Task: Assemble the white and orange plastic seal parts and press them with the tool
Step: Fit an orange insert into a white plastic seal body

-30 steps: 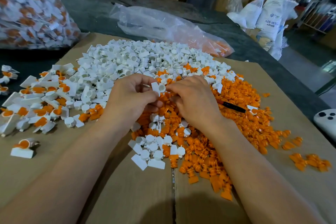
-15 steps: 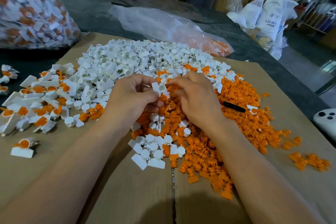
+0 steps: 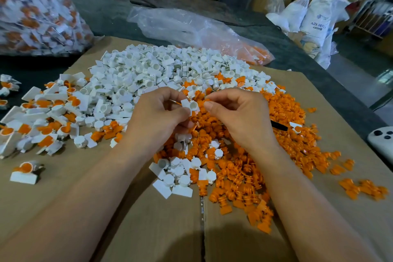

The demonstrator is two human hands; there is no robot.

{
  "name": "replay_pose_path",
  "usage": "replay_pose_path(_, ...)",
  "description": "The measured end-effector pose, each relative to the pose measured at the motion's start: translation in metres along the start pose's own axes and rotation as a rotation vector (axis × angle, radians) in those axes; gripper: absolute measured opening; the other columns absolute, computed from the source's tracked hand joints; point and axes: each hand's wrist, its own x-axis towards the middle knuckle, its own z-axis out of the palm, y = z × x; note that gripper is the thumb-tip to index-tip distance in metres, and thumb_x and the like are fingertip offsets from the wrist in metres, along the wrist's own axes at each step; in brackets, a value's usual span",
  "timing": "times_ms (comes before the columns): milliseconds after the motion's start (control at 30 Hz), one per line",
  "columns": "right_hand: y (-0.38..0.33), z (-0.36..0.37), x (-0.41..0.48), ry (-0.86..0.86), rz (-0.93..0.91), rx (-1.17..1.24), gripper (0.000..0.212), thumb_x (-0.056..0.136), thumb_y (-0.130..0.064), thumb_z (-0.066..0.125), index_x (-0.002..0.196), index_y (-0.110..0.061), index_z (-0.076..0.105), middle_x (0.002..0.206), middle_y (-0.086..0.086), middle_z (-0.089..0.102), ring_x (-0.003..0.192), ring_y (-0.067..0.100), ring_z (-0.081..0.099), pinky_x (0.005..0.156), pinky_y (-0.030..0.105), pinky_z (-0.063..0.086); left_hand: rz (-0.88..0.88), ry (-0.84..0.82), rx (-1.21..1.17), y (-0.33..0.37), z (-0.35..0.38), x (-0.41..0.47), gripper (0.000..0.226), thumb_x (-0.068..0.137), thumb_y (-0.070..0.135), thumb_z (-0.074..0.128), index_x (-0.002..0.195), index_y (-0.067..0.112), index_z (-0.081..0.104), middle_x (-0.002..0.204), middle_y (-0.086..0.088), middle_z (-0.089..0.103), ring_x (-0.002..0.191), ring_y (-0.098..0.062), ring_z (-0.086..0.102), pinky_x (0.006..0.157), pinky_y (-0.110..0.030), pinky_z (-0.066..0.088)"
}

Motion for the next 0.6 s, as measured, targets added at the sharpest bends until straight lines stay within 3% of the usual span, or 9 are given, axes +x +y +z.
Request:
replay_pose_path(100, 0.0, 0.0003, -0.0012, 0.012, -0.025, 0.007, 0.026, 0.079, -0.013, 0.07, 0.075, -0.037, 0.063, 0.074, -0.015, 0.066, 0.071, 0.006, 0.065, 0.069, 0.02, 0.053, 0.022, 0.005, 0.033, -0.0016, 0.0007, -0.0009, 0.019, 0.084, -0.005, 0.061, 0.081, 0.013, 0.058, 0.065, -0.01, 0.057, 0.05, -0.012, 0.065, 0.042, -0.024, 0.053)
replay_pose_path(300, -0.0024, 0.0048, -0.0041, 0.028, -0.069, -0.002, 0.029, 0.077, -0.01, 0.072, 0.071, -0.037, 0.062, 0.067, -0.023, 0.061, 0.065, -0.005, 0.06, 0.06, 0.007, 0.046, 0.065, 0.014, 0.067, -0.0002, 0.0024, -0.002, 0.021, 0.083, -0.004, 0.063, 0.081, 0.016, 0.058, 0.068, -0.011, 0.056, 0.05, -0.012, 0.066, 0.043, -0.022, 0.052)
replay_pose_path(467, 0.0006, 0.0082, -0.0032, 0.064, -0.076, -0.055, 0.013, 0.077, -0.009, 0.072, 0.078, -0.022, 0.07, 0.065, -0.025, 0.058, 0.063, -0.01, 0.058, 0.059, 0.005, 0.043, 0.117, 0.035, 0.086, -0.0003, 0.0039, -0.0041, 0.024, 0.082, -0.003, 0.064, 0.077, 0.019, 0.059, 0.06, 0.0, 0.055, 0.048, -0.009, 0.065, 0.043, -0.016, 0.048)
replay_pose_path(600, 0.001, 0.0098, -0.0028, 0.081, -0.09, -0.086, 0.006, 0.076, -0.008, 0.072, 0.08, -0.013, 0.073, 0.064, -0.027, 0.056, 0.062, -0.011, 0.057, 0.058, 0.004, 0.042, 0.161, 0.048, 0.145, -0.0016, 0.0049, -0.0049, 0.026, 0.082, -0.001, 0.066, 0.076, 0.023, 0.059, 0.063, -0.001, 0.059, 0.05, -0.005, 0.064, 0.044, -0.013, 0.047)
